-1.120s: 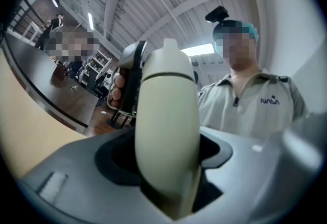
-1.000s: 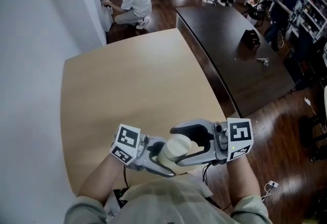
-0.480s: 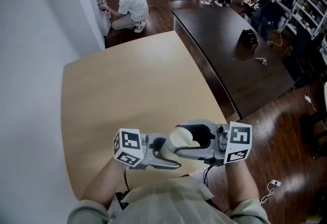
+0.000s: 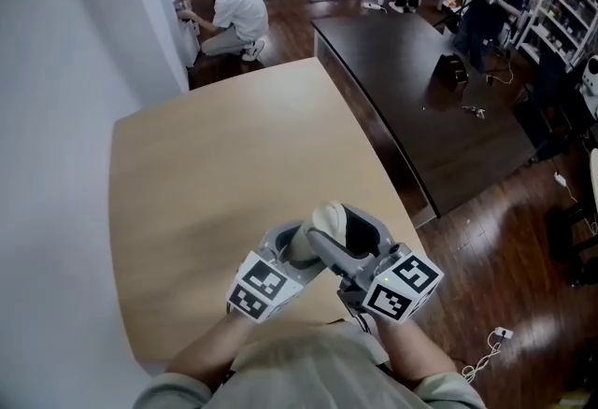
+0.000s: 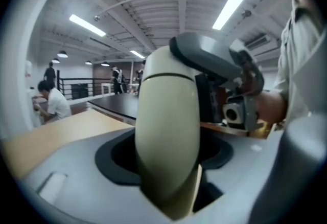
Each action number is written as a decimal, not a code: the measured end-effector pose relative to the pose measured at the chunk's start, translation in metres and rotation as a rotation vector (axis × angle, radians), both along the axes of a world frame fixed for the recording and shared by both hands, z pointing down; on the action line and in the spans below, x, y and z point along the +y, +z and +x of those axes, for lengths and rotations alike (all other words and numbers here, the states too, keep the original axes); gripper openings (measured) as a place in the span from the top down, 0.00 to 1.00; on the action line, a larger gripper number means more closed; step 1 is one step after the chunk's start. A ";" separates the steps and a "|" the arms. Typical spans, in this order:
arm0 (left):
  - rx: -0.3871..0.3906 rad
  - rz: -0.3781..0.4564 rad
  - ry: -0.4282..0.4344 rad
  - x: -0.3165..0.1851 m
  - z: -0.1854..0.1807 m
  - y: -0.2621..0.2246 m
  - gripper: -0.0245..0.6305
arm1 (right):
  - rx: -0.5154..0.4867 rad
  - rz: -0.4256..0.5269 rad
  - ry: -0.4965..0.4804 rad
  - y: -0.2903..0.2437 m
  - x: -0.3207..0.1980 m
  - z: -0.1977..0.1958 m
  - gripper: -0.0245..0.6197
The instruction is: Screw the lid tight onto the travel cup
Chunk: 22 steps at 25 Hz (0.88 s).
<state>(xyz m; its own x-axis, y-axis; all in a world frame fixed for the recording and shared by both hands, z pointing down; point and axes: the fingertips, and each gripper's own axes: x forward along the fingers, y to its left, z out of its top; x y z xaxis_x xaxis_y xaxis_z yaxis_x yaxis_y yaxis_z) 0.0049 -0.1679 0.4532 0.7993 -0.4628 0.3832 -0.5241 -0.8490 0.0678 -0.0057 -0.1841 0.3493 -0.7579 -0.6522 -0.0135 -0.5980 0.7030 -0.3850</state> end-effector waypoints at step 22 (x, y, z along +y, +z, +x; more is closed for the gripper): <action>0.151 -0.064 0.175 0.015 -0.012 -0.010 0.48 | -0.043 0.037 -0.168 -0.017 0.021 -0.003 0.47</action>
<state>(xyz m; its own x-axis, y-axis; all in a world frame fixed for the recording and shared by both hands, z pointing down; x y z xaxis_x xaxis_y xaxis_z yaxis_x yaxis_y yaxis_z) -0.0068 -0.1529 0.4435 0.9156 -0.2909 0.2777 -0.3494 -0.9174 0.1908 -0.0087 -0.1629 0.3322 -0.8544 -0.5148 -0.0699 -0.4545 0.8059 -0.3795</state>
